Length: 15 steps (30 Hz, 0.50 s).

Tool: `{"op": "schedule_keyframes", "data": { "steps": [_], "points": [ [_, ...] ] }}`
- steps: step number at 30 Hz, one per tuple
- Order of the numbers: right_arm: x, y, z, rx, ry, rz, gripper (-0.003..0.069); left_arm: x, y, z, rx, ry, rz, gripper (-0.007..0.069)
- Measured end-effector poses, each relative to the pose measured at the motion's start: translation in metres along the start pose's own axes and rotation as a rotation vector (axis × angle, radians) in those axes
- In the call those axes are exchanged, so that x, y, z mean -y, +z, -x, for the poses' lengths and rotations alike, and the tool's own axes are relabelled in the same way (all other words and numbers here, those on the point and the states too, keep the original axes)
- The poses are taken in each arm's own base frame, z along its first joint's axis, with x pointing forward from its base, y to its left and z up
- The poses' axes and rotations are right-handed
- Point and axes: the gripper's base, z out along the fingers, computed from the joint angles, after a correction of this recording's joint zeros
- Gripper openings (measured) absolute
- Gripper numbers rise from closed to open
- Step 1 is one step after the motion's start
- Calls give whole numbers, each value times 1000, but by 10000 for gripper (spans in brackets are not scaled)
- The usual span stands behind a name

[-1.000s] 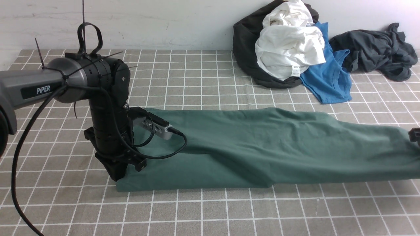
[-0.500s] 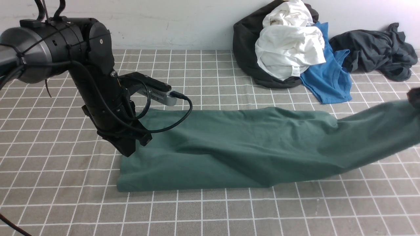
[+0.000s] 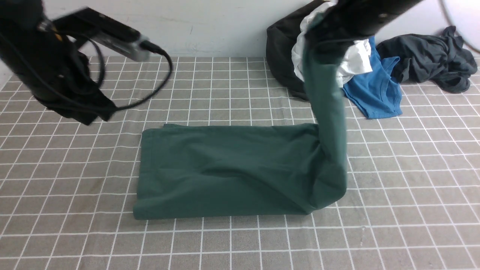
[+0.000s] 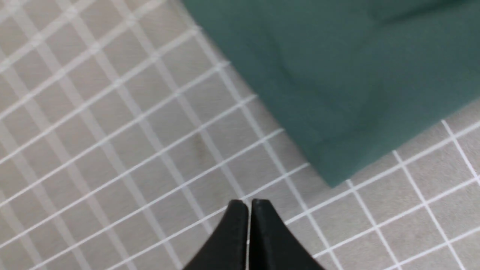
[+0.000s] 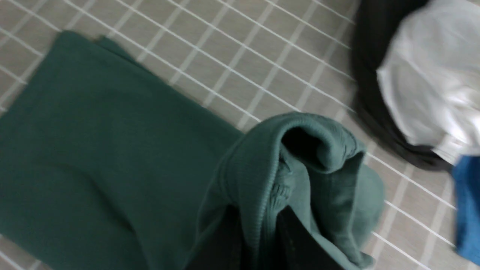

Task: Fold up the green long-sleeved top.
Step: Use the right arm to drag the right edge of the fabric to the left and folds it over the left edge

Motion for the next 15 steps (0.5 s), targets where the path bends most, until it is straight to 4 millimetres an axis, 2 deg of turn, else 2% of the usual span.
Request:
{"op": "schedule_keyframes", "data": {
  "steps": [1,2,3,4,6,12,15],
  "points": [
    [-3,5,0,-4,0,13,58,-1,0,0,-1,-4,1,-8],
    [-22,17,7,9,-15,62,58,-8,-18,-8,30,-38,29,-8],
    [-36,28,10,12,-27,101,58,-11,-27,-13,46,-54,45,-8],
    [-44,35,11,14,-34,123,58,-12,-30,-15,52,-59,56,-8],
    [-80,63,16,26,-74,210,58,-14,-45,-21,84,-78,76,-7],
    [-137,122,11,45,-98,326,58,-12,-46,-21,96,-87,54,-7],
    [-146,149,1,30,-67,359,59,-12,-45,-20,94,-89,43,-7]
  ]
}}
